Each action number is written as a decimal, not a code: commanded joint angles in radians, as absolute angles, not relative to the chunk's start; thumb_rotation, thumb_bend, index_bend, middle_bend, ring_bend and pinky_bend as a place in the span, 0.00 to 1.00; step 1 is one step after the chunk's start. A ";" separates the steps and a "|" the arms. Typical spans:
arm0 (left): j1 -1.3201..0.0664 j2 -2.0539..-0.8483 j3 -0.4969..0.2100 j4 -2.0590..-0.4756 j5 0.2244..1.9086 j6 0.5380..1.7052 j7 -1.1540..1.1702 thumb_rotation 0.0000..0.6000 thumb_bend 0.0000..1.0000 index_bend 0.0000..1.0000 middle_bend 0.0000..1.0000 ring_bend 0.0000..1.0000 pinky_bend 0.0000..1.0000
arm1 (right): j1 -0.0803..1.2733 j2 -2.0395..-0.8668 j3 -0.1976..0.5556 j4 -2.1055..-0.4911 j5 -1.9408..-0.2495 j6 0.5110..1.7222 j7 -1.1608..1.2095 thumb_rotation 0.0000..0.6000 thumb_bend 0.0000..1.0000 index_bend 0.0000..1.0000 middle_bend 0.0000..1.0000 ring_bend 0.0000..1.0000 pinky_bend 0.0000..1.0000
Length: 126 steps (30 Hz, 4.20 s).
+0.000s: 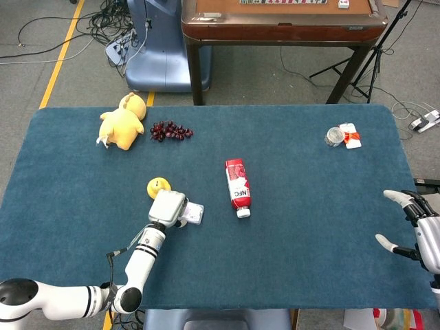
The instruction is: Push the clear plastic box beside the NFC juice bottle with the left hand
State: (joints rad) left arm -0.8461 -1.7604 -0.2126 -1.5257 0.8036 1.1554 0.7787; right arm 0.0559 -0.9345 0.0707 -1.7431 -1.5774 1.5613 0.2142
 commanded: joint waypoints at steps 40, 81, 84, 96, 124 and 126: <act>-0.935 -1.899 -0.277 -1.310 0.802 1.157 0.836 1.00 0.00 0.84 1.00 1.00 1.00 | 0.054 -0.930 0.068 -1.742 -1.578 1.557 0.229 1.00 0.01 0.23 0.27 0.16 0.49; -0.858 -1.767 -0.272 -1.561 0.768 1.307 0.960 1.00 0.00 0.82 1.00 1.00 1.00 | 0.045 -0.919 0.072 -1.753 -1.567 1.565 0.226 1.00 0.01 0.23 0.27 0.16 0.49; -0.819 -1.676 -0.242 -1.696 0.778 1.338 0.976 1.00 0.00 0.82 1.00 1.00 1.00 | 0.044 -0.913 0.072 -1.760 -1.556 1.559 0.219 1.00 0.01 0.23 0.27 0.16 0.49; -0.585 -1.312 -0.084 -1.997 0.996 1.459 0.749 1.00 0.00 0.76 1.00 1.00 1.00 | 0.060 -0.903 0.066 -1.789 -1.497 1.482 0.137 1.00 0.01 0.23 0.27 0.16 0.49; -0.185 -1.023 0.146 -1.968 1.336 1.604 0.346 1.00 0.00 0.46 0.51 0.35 0.48 | 0.088 -0.908 0.045 -1.829 -1.407 1.373 -0.092 1.00 0.00 0.25 0.27 0.16 0.45; -0.162 -1.047 0.129 -1.921 1.352 1.628 0.306 1.00 0.00 0.46 0.51 0.35 0.48 | 0.090 -0.915 0.043 -1.825 -1.398 1.365 -0.107 1.00 0.00 0.25 0.27 0.16 0.45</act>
State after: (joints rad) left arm -0.1910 -1.0252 0.1374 -1.9636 1.3263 1.6022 0.3457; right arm 0.0890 -0.9102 0.0438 -1.8283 -1.4032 1.3688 -0.1006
